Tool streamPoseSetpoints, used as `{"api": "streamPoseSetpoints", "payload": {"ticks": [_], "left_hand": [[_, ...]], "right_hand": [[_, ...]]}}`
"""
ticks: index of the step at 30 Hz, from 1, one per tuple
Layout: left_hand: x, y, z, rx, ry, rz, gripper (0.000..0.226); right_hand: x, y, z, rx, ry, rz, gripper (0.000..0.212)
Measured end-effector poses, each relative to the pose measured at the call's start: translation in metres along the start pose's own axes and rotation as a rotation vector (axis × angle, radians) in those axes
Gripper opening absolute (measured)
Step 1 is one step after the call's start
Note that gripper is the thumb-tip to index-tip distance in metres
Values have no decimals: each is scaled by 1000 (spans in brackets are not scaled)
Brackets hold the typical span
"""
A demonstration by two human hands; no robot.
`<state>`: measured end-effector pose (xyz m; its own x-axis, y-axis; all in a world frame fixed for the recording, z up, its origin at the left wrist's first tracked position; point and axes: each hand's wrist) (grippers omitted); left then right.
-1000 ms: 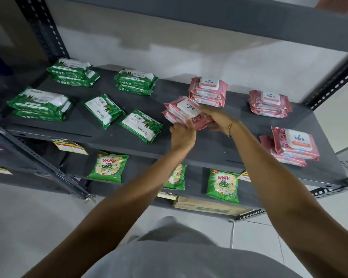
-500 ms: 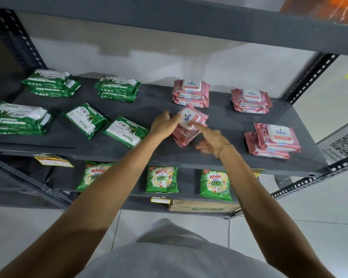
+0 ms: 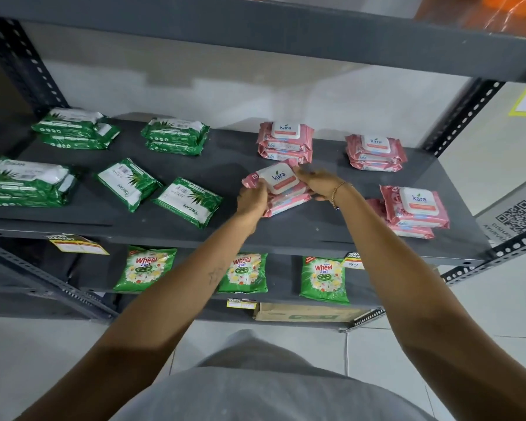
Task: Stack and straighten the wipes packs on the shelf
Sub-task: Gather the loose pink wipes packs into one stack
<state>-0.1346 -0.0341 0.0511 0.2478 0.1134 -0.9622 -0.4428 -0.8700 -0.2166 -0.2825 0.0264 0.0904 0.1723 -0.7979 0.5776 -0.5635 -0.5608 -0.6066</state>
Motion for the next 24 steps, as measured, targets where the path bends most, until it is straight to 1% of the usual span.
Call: {"api": "streamPoseSetpoints", "payload": {"ticks": [2, 4, 7, 8, 9, 12, 14, 17, 24], "left_hand": [[-2, 4, -7, 86, 5, 2, 41], [-5, 9, -13, 147, 1, -34, 46], [-8, 15, -23, 264, -77, -78, 40], [-9, 15, -26, 290, -77, -90, 36], [-9, 16, -28, 308, -73, -100, 33], [-8, 17, -34, 353, -53, -120, 30], [-8, 17, -36, 380, -51, -124, 29], [-8, 16, -35, 389, -30, -119, 31], [-10, 9, -31, 394, -24, -109, 34]], "right_hand": [[-10, 3, -4, 18, 5, 37, 55], [-20, 4, -5, 49, 68, 70, 59], [-33, 3, 0, 100, 257, 108, 84], [-37, 2, 2, 107, 301, 106, 87], [-42, 1, 5, 115, 329, 102, 84], [-52, -5, 13, 143, 368, 101, 52], [-57, -7, 15, 152, 403, 116, 41], [-59, -9, 16, 162, 453, 143, 37], [-56, -10, 14, 131, 499, 162, 37]]}}
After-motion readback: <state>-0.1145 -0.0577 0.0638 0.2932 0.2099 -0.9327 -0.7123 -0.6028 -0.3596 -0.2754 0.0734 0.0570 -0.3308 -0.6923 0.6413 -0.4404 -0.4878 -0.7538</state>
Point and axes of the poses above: each hand's wrist, its own y-axis towards the middle knuckle, its own z-axis out of the palm, x = y × z, and after that the axes turned 13 degrees about z, right-handed
